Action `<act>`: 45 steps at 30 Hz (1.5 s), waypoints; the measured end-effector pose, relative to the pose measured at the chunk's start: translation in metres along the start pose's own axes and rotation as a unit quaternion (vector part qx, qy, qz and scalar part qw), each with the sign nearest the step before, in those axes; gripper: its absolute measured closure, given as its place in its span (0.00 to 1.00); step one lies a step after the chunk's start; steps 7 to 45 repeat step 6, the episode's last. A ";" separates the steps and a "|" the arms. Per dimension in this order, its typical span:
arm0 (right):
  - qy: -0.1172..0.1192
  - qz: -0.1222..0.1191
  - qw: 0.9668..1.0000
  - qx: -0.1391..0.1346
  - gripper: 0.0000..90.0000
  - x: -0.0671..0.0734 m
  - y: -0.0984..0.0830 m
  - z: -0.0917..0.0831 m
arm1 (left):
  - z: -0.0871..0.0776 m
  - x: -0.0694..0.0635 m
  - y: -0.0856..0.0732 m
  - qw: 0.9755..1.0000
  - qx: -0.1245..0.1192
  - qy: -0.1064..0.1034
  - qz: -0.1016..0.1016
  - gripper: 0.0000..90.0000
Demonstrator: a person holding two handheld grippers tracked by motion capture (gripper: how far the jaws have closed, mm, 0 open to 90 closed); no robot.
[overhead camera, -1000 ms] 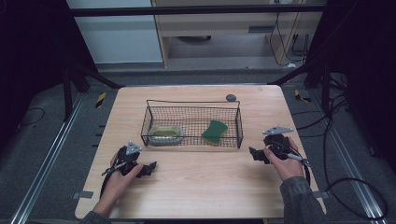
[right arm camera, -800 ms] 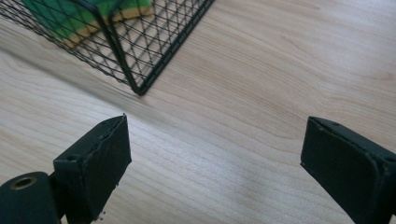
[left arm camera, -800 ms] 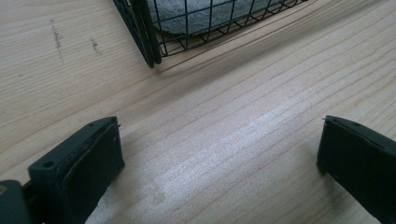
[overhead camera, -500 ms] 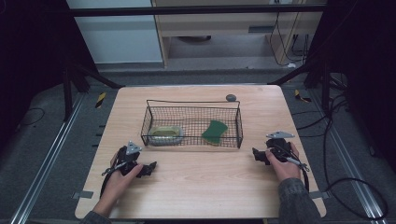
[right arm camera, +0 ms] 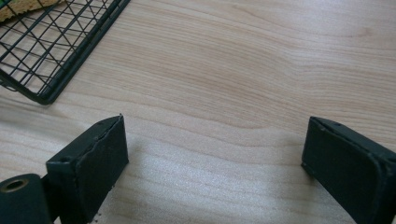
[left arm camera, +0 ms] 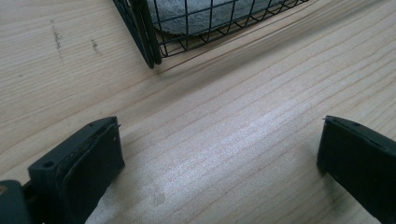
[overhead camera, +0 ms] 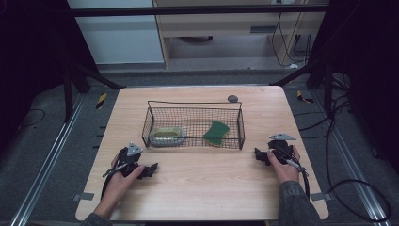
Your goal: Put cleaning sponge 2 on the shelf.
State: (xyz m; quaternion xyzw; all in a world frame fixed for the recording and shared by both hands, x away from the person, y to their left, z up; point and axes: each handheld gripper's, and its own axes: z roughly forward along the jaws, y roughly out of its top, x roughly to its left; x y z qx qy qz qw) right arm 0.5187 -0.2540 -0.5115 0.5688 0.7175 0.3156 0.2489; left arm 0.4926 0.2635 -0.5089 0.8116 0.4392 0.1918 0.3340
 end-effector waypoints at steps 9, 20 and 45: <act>0.013 -0.018 1.000 0.001 0.06 0.003 0.000 0.001 | 0.000 0.000 0.000 1.000 0.000 0.001 0.000 0.00; 0.013 -0.018 1.000 0.001 0.06 0.003 0.000 0.001 | 0.000 0.000 0.000 1.000 0.000 0.001 0.000 0.00; 0.013 -0.018 1.000 0.001 0.06 0.003 0.000 0.001 | 0.000 0.000 0.000 1.000 0.000 0.001 0.000 0.00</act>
